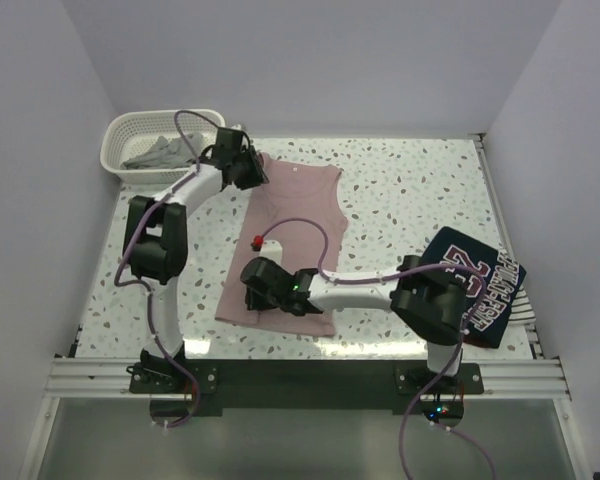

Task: Fold and stack the tank tops
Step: Fold the tank top

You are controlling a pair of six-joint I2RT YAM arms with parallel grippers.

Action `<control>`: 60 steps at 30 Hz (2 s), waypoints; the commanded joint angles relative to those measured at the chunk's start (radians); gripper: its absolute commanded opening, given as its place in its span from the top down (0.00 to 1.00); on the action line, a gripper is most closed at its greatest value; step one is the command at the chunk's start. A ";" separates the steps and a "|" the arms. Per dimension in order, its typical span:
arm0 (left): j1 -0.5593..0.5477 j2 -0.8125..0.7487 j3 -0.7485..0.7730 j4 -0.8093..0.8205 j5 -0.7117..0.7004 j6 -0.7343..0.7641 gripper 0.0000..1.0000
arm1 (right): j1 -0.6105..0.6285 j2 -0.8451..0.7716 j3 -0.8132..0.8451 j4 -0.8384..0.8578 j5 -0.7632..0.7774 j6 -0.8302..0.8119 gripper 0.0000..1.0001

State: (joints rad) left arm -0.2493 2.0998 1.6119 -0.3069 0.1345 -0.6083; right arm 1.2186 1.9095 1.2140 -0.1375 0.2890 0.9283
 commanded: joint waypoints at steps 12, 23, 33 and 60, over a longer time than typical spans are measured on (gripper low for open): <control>-0.155 -0.417 -0.289 0.069 0.016 -0.030 0.65 | -0.494 -0.385 -0.151 -0.131 -0.108 -0.175 0.61; -0.543 -0.555 -0.533 0.081 -0.036 -0.061 0.59 | -0.844 -0.130 -0.054 -0.109 -0.309 -0.336 0.59; -0.806 -0.475 -0.530 -0.015 -0.163 -0.097 0.57 | -0.860 -0.047 -0.040 -0.054 -0.315 -0.306 0.55; -1.030 -0.330 -0.438 -0.202 -0.385 -0.171 0.63 | -0.869 -0.138 -0.099 -0.036 -0.287 -0.272 0.56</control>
State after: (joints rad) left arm -1.2716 1.7546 1.1358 -0.5045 -0.2226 -0.7677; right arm 0.3565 1.7985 1.1194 -0.1978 -0.0078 0.6407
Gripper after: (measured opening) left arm 0.365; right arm 0.440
